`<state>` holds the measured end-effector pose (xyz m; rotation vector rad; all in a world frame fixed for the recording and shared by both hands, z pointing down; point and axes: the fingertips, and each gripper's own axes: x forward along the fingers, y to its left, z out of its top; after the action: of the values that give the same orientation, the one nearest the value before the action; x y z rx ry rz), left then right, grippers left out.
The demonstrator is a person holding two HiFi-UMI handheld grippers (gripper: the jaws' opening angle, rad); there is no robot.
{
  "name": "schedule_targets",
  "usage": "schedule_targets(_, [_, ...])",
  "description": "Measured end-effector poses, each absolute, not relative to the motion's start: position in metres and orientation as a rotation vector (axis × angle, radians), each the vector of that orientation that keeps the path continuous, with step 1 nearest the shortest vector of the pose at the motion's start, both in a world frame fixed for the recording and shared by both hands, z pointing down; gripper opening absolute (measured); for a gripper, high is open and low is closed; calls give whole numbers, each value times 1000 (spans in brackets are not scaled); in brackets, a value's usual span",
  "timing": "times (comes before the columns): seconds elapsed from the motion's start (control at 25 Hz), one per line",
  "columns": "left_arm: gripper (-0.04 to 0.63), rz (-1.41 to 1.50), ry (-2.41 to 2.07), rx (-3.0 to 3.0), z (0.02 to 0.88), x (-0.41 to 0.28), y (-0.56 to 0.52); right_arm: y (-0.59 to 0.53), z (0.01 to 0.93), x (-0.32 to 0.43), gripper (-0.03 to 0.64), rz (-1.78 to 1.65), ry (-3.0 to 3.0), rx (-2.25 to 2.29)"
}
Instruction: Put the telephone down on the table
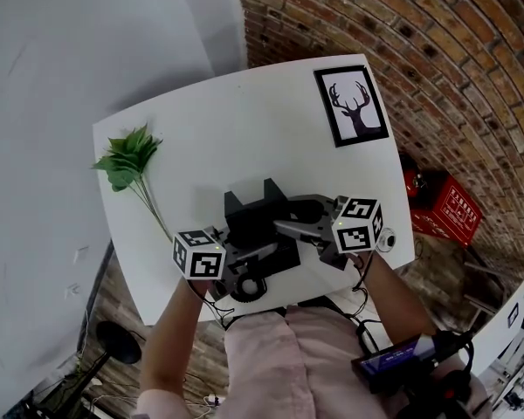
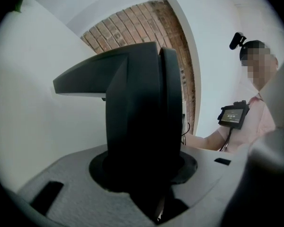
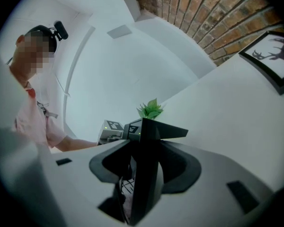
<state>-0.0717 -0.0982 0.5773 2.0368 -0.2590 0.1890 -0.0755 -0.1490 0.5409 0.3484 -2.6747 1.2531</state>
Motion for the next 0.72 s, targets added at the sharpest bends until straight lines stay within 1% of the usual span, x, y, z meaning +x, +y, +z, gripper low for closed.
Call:
schedule_targets(0.6, [185,214,-329,1943,584,-74,-104,-155,550,-77,187,1386,-2646,339])
schedule_targets(0.64, [200,202,-338,1933,583,-74,-105,-155,550,-77,186,1390,-2646,336])
schedule_targets(0.68, [249,181,-341,1924,580,-73,-105,-155,550,-77,184,1397,-2647,334])
schedule_targets(0.72, [335,156,-340,1918,577,-72,-105,-155,550,-77,181,1407,-2649,330])
